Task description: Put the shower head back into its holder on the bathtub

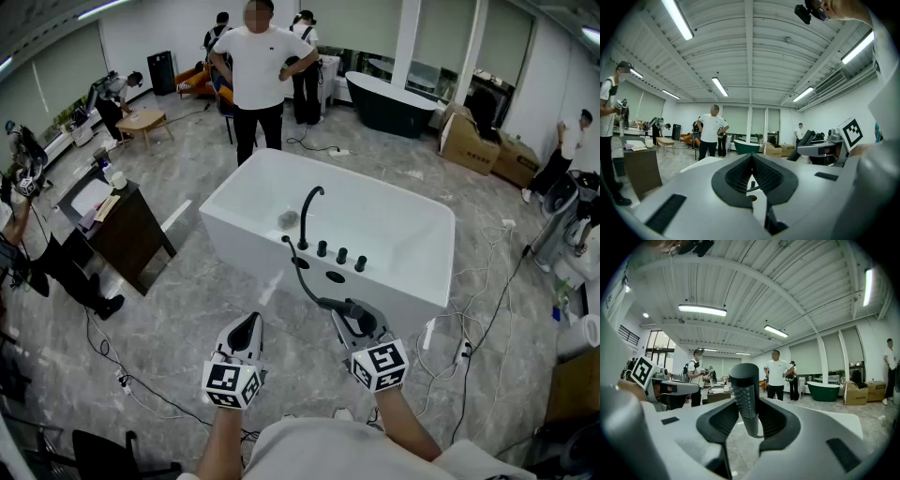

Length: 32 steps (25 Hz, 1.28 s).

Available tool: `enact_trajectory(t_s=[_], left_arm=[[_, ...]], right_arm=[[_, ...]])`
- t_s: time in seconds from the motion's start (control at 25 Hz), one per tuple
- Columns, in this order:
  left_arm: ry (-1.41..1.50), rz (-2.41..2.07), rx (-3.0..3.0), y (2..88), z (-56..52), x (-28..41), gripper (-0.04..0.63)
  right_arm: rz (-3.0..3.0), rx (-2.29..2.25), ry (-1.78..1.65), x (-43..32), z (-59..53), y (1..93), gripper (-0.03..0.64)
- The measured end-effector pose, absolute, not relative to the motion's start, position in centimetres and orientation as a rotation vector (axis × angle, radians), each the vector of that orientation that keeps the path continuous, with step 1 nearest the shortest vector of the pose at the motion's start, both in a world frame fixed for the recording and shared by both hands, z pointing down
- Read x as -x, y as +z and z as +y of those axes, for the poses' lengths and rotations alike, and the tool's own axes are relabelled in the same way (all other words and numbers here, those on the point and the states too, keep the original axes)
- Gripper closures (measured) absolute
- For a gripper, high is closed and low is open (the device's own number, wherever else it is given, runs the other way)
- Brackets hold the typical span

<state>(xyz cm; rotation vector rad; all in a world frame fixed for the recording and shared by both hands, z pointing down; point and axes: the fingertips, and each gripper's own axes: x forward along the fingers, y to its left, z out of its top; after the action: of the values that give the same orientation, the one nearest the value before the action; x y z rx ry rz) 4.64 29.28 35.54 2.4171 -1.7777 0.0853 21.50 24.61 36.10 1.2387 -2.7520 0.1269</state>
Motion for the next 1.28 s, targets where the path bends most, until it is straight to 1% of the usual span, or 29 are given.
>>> enact_trajectory(t_s=[0.76, 1.28], left_arm=[[0.088, -1.727, -2.468, 35.0, 29.4, -2.9, 0.585], [0.085, -1.676, -2.492, 35.6, 30.5, 0.4, 0.586]], right_arm=[[-2.736, -1.284, 0.146, -19.6, 25.0, 36.0, 0.472], [-2.712, -1.346, 0.128, -17.5, 25.3, 35.7, 0.472]])
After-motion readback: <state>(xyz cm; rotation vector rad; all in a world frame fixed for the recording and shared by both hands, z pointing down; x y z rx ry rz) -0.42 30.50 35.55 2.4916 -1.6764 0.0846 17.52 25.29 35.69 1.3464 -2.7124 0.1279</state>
